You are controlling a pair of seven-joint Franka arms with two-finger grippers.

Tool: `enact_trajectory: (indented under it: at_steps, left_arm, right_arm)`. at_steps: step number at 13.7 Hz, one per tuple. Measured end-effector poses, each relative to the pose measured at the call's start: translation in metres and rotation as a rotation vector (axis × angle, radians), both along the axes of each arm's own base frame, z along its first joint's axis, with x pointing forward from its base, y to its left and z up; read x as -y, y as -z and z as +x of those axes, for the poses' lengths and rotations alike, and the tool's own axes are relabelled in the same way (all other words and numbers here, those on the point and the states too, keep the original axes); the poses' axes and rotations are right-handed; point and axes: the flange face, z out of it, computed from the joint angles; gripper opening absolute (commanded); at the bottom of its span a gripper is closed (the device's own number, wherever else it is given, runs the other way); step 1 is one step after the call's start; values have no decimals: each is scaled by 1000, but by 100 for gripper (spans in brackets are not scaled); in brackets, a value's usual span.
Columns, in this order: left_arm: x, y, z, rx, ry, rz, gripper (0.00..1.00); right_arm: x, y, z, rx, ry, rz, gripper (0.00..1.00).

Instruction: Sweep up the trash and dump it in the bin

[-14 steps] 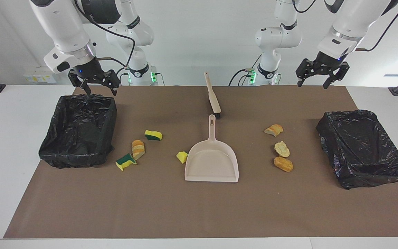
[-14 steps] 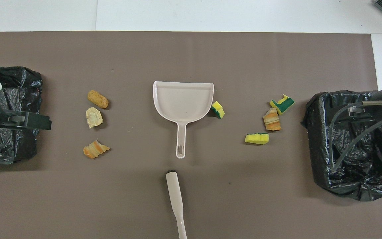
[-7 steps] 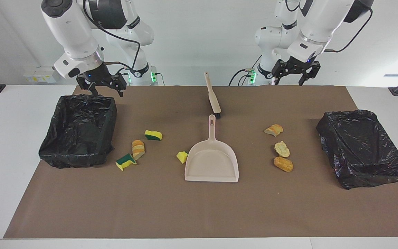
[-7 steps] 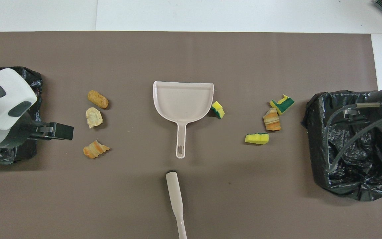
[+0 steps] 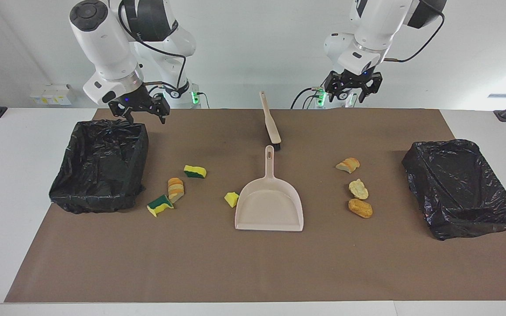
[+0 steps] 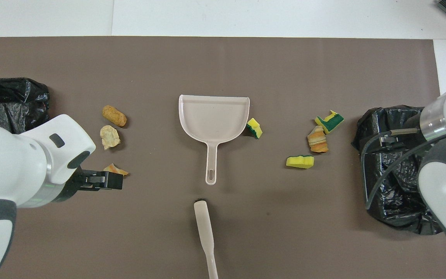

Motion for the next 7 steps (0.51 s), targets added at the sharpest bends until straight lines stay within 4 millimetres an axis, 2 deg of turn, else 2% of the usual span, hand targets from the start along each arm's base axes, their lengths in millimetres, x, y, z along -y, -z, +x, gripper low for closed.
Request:
enact_trajectory:
  at_steps: [2,4,7]
  left_arm:
    - [15,13,-9,-27,-17,7,100]
    - [36,36,-24,-48,-65,29,100]
    - [65,67,-62,-40,-71,39,100]
  right_arm:
    - [-7,9,1,10,-13,1,100]
    - [-20,18,2,31,-35,4,100]
    - [-43,35,7,55,-72,7,100]
